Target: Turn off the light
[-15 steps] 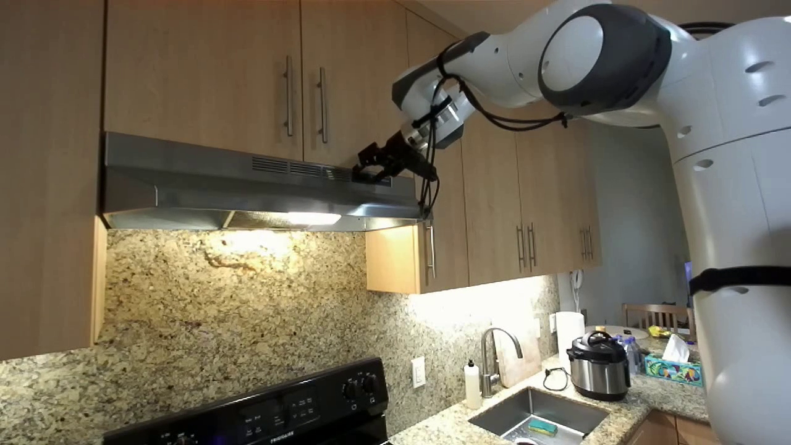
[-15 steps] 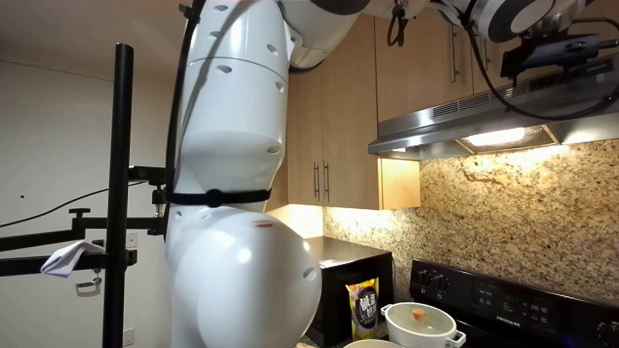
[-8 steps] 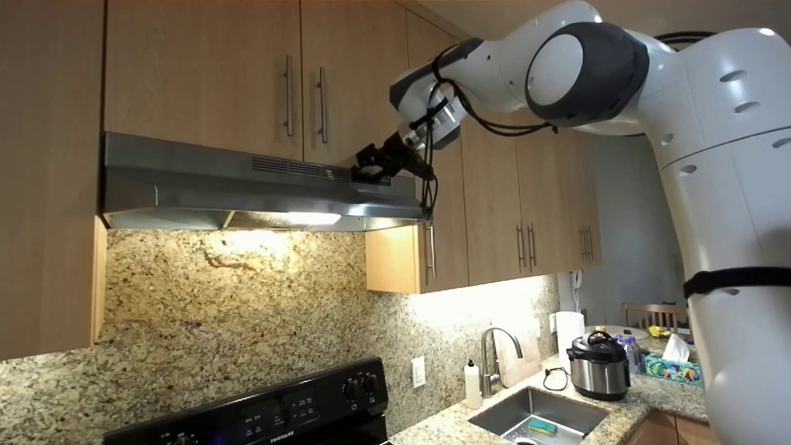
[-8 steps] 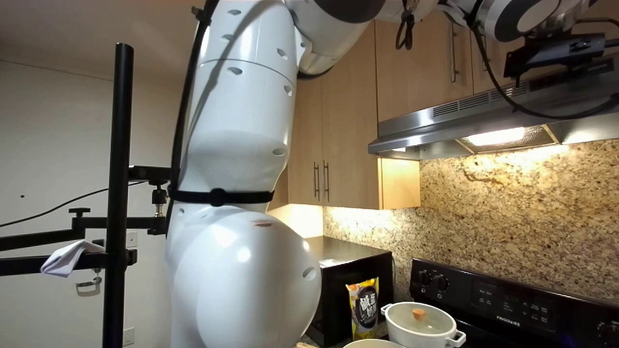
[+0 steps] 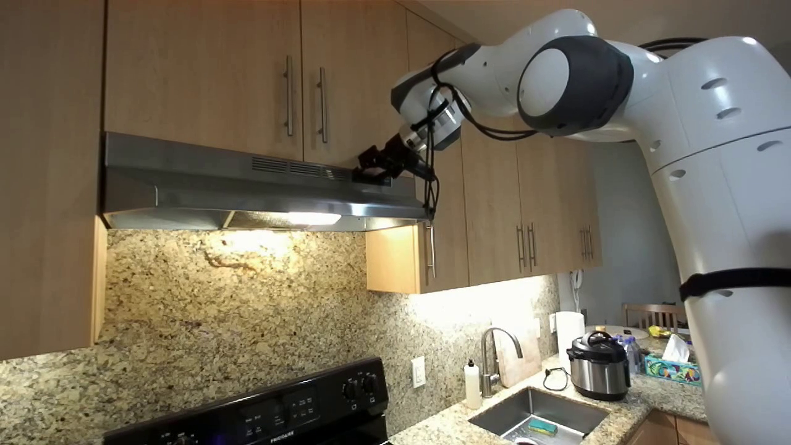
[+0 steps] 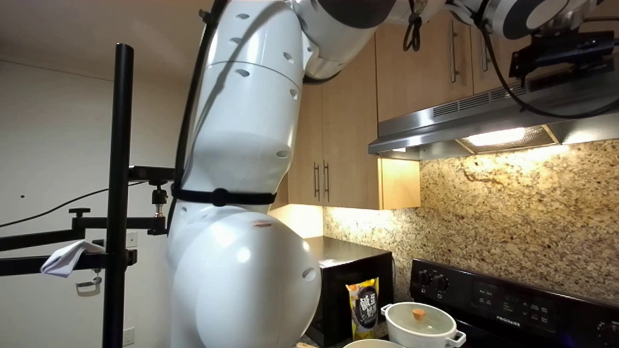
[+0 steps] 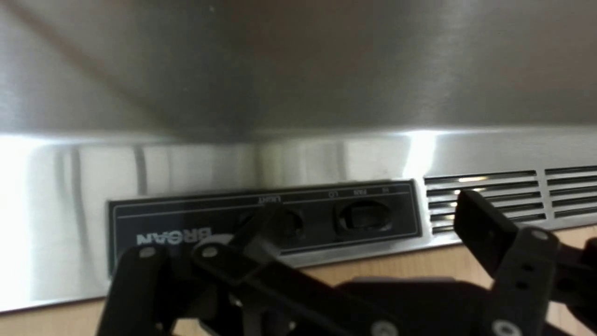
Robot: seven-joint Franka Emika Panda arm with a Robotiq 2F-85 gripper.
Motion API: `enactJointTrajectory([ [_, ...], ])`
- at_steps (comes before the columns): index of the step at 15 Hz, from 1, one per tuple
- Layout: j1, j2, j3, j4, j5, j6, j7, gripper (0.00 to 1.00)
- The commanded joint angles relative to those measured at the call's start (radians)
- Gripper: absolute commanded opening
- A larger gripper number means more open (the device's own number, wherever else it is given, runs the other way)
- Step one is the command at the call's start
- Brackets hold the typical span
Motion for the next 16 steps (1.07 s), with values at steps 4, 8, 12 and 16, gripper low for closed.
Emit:
enactJointTrajectory([
  [4,-0.024,0.058,-0.021,0.070,0.008,-0.021,0.005,1.00],
  [8,-0.022,0.063,-0.023,0.078,0.017,-0.023,-0.007,1.00],
  [12,-0.013,0.020,-0.011,0.033,0.033,-0.018,-0.040,1.00],
  [16,-0.004,-0.025,-0.006,-0.008,0.033,0.002,-0.044,1.00],
])
